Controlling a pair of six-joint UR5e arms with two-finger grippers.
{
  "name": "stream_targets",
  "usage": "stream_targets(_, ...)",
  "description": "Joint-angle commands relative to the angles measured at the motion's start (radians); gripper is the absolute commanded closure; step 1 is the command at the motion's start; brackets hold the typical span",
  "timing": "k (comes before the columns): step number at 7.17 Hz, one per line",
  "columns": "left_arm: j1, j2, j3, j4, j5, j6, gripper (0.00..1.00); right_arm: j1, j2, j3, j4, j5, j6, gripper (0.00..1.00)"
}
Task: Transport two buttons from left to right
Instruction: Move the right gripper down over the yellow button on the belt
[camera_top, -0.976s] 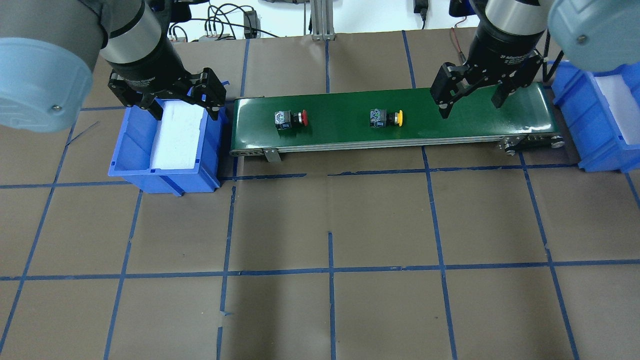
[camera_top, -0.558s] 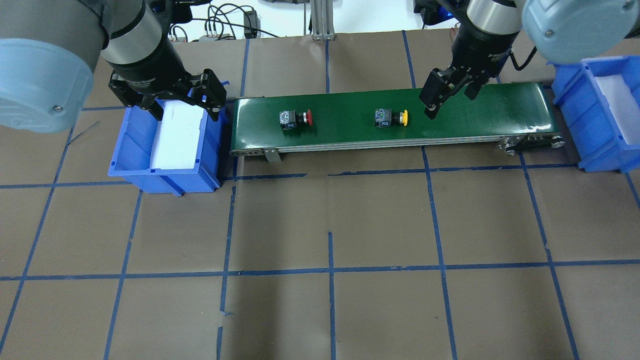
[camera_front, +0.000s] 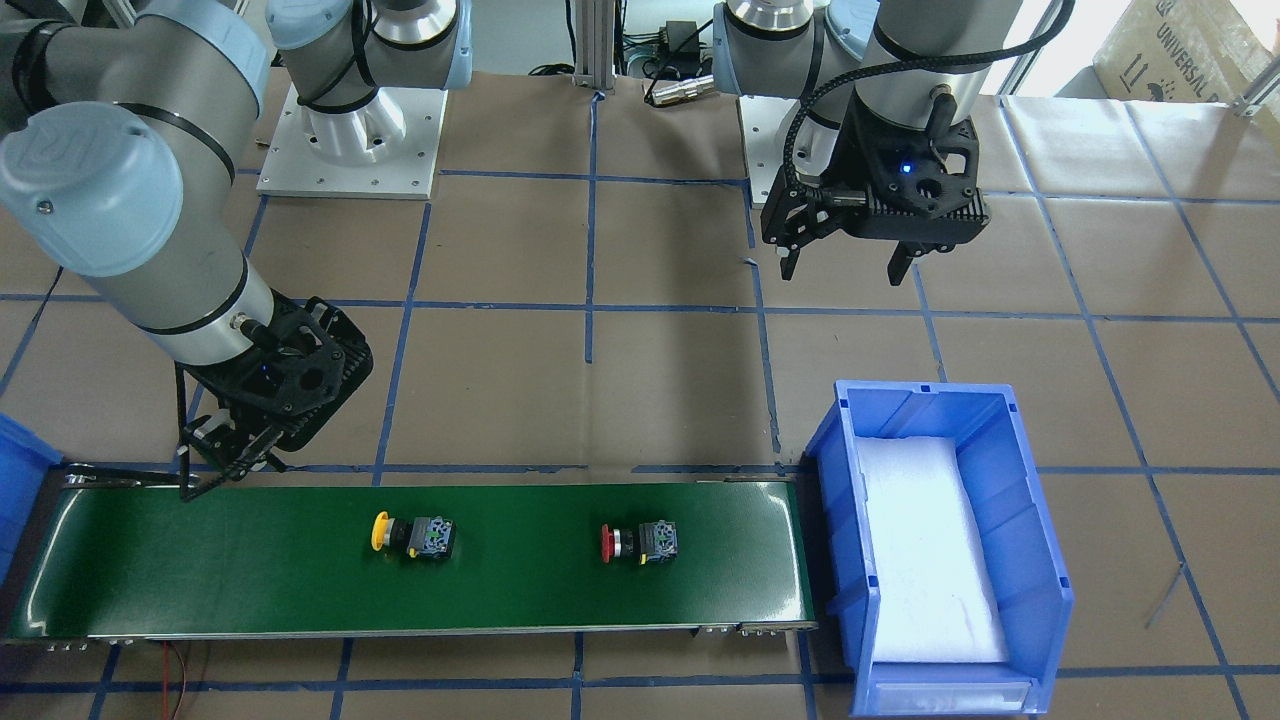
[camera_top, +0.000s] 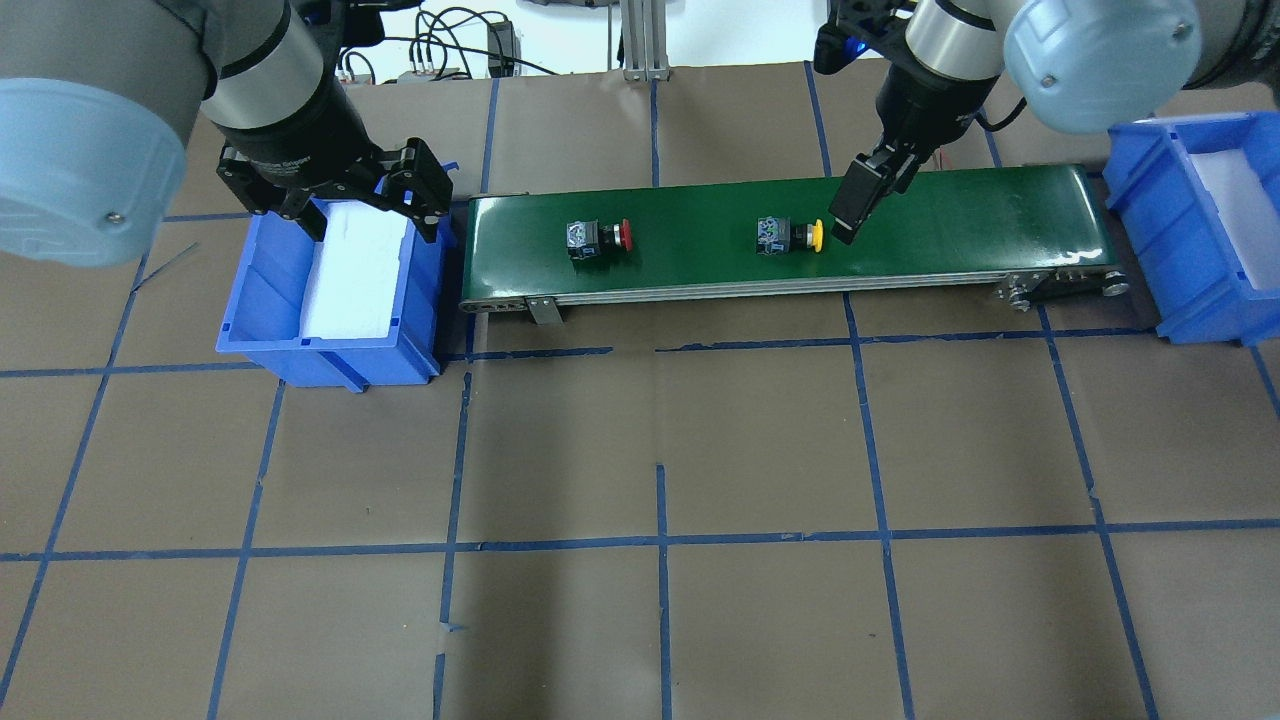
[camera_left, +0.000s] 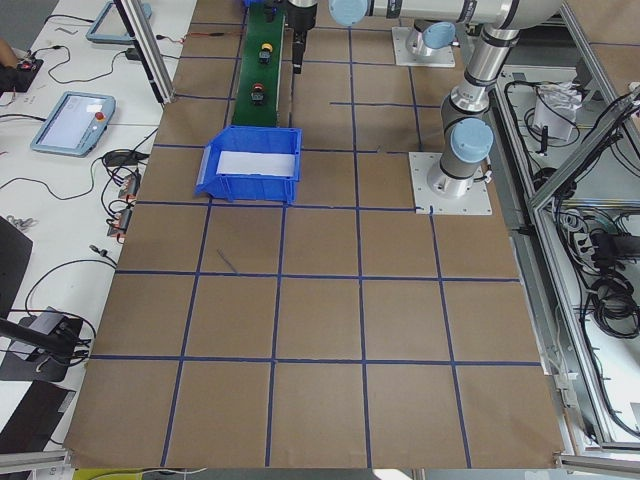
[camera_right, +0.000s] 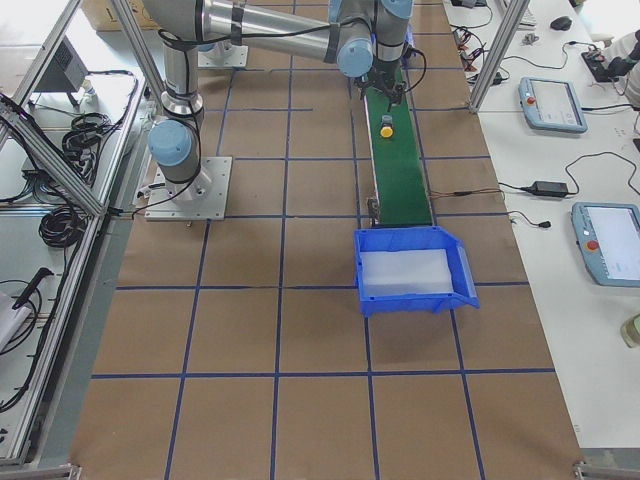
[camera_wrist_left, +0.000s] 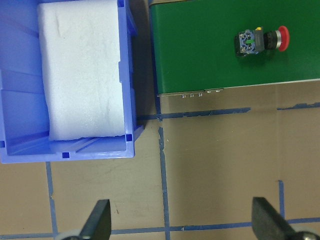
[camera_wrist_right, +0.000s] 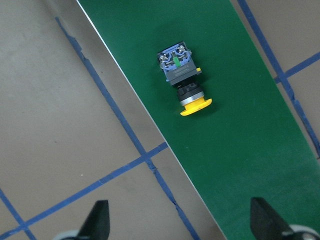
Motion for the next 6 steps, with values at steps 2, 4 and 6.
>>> stream_targets(2,-0.002,0.002,-0.003,-0.001,0.001,0.002,0.00,0.010,0.070,0.004,-0.139,-0.024,-0.251,0.00)
stream_targets(4,-0.002,0.001,-0.003,0.001,0.000,0.002,0.00,0.017,0.092,0.022,-0.140,-0.022,-0.397,0.00)
stream_targets(6,-0.002,0.002,-0.003,-0.001,0.000,0.002,0.00,0.017,0.154,0.024,-0.178,-0.023,-0.414,0.01)
